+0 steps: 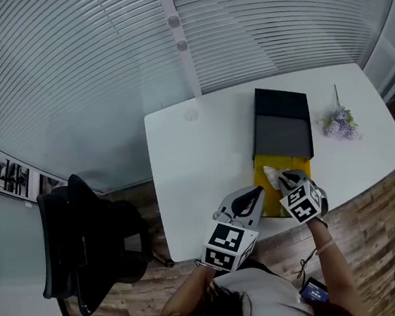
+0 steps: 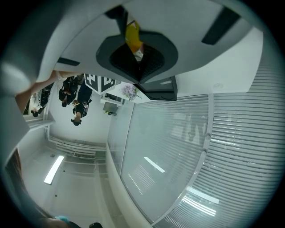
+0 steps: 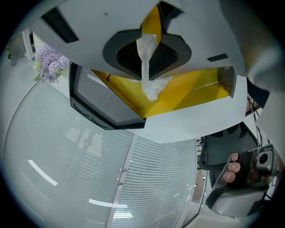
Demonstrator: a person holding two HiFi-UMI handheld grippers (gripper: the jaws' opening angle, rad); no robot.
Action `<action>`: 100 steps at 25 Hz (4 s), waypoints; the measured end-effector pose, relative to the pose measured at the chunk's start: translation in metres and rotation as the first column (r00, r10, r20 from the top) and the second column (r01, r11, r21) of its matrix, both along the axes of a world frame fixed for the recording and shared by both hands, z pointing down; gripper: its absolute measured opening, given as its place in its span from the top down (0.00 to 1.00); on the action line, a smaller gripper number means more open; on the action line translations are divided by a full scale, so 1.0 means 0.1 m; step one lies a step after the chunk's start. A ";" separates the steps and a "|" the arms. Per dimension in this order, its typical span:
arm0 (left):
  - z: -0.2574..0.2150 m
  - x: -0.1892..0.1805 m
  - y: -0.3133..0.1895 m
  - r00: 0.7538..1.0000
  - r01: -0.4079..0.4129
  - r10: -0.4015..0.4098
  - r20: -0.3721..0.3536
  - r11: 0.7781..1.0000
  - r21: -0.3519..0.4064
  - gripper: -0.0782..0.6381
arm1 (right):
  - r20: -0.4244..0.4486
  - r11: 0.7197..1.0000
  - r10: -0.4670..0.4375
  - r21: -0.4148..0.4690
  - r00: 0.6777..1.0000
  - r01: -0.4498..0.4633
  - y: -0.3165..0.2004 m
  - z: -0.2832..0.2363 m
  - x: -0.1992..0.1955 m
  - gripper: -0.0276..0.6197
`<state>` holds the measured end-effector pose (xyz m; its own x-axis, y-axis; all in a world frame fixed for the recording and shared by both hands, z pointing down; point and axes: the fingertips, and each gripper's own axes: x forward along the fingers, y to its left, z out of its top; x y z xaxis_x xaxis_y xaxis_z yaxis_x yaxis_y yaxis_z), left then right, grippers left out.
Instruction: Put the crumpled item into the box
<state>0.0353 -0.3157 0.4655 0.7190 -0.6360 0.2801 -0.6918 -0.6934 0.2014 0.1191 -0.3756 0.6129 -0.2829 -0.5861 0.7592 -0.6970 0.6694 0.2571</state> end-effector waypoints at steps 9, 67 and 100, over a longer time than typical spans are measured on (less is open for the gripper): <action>-0.04 -0.03 0.05 1.000 0.014 -0.014 0.000 1.000 0.011 0.87 | 0.063 0.997 0.039 0.070 0.997 -0.043 0.03 -0.21 0.02 0.84; -0.55 -0.13 1.01 0.995 0.097 -0.095 -0.022 0.987 0.128 0.87 | 0.529 0.893 0.132 0.303 0.838 -0.332 1.52 -1.80 0.13 0.91; -0.66 0.07 1.29 0.997 0.071 -0.069 -0.016 0.986 0.148 0.87 | 0.569 0.818 0.145 0.391 0.809 -0.422 2.07 -2.32 0.43 0.91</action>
